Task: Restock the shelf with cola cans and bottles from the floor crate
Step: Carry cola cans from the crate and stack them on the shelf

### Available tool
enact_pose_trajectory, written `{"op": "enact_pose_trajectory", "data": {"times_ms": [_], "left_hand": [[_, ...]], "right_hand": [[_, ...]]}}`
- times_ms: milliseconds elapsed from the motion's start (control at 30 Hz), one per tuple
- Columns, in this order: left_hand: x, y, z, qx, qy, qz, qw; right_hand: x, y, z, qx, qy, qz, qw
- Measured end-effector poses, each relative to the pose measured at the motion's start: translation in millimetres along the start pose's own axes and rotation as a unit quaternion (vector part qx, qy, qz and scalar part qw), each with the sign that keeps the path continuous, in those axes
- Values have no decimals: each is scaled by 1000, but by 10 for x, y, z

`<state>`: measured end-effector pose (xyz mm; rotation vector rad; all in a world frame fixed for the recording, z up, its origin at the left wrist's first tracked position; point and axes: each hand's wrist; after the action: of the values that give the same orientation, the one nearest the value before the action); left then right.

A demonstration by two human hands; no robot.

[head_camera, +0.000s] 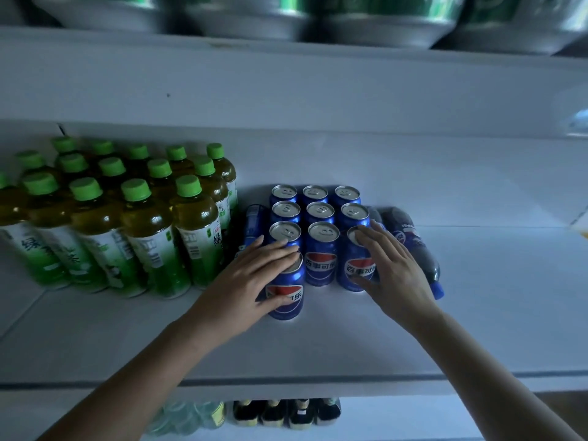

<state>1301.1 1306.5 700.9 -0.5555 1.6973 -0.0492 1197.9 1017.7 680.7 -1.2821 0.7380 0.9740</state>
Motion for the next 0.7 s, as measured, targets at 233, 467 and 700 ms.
{"op": "enact_pose_trajectory", "data": {"times_ms": [233, 467, 700], "left_hand": [[24, 35, -8, -5, -1, -6, 1000], [-78, 380, -281, -134, 198, -69, 969], [123, 660, -146, -385, 182, -87, 901]], "right_hand": [[32, -69, 2, 22, 28, -3, 999], [-28, 239, 543, -1, -53, -86, 995], [272, 279, 913, 166, -437, 89, 880]]}}
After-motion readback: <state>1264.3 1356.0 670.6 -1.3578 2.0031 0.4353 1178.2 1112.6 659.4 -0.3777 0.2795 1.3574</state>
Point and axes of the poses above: each hand's wrist, its own y-axis away from the middle knuckle, its own x-axis out of the palm, z = x × y, and after that the axes turned 12 degrees about z, right-handed
